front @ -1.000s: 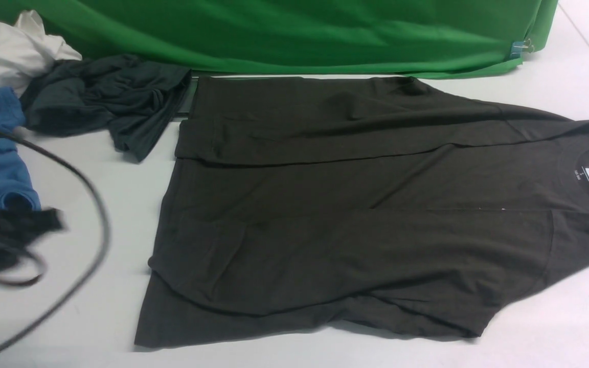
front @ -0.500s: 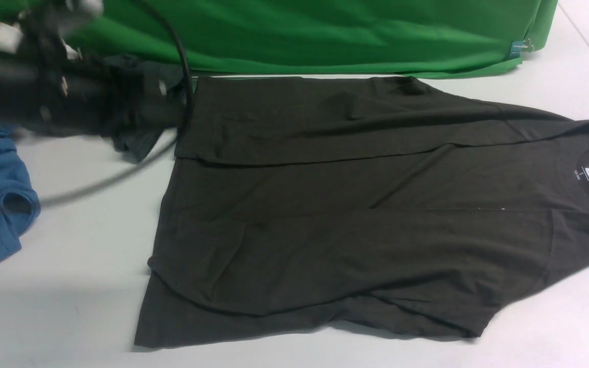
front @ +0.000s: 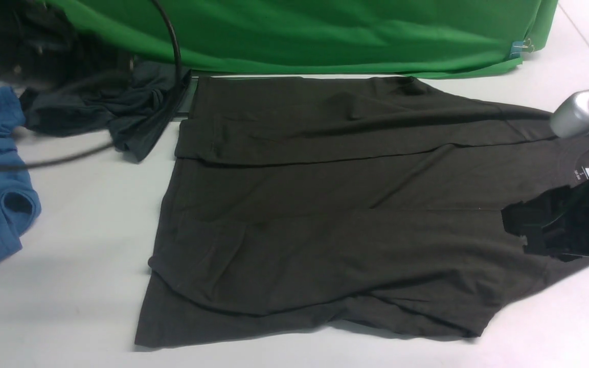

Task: Fold a long-sleeved shirt on a white desktop.
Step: 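Grasp the left edge of the dark T-shirt lying flat on the table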

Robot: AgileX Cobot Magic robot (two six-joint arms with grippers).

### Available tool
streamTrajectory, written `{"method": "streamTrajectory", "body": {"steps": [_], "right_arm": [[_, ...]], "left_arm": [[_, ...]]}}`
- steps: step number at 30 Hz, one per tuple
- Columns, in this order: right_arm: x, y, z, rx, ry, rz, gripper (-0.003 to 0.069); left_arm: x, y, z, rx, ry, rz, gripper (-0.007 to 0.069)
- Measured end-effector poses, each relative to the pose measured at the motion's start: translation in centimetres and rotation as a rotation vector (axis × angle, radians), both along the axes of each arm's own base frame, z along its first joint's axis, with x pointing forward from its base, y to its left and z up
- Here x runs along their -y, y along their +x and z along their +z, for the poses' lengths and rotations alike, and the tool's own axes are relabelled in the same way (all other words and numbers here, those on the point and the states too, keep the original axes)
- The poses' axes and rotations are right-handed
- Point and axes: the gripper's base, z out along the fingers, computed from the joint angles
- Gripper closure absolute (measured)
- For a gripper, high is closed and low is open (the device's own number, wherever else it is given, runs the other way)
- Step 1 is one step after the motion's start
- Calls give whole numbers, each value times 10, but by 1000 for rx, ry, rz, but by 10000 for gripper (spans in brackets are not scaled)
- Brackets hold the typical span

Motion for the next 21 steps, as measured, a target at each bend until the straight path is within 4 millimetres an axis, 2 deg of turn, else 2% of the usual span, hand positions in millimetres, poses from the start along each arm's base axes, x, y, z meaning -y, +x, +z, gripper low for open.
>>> {"method": "streamTrajectory", "body": {"steps": [3, 4, 5, 8, 10, 11, 13, 14, 16, 18, 21], "right_arm": [[0, 1, -1, -3, -1, 0, 417], [0, 1, -1, 0, 0, 0, 417], [0, 1, -1, 0, 0, -1, 417], [0, 1, 0, 6, 2, -1, 417], [0, 1, 0, 6, 2, -1, 417], [0, 1, 0, 6, 2, -1, 417], [0, 1, 0, 5, 3, -2, 417], [0, 1, 0, 5, 3, -2, 417], [0, 1, 0, 5, 3, -3, 417], [0, 1, 0, 5, 3, -3, 417], [0, 1, 0, 5, 3, -3, 417]], "left_arm": [[-2, 2, -33, -122, 31, -16, 594], [-2, 4, -49, -163, 36, -19, 584], [-1, 4, -56, -181, 39, -24, 577], [9, 7, -85, -247, 57, -67, 521], [18, 9, -95, -269, 63, -98, 461], [19, 9, -96, -272, 64, -101, 461], [31, 11, -107, -299, 75, -138, 356], [32, 12, -109, -305, 77, -141, 349], [35, 14, -122, -342, 87, -155, 272], [35, 17, -133, -366, 88, -154, 230], [35, 21, -149, -400, 85, -147, 206]]}}
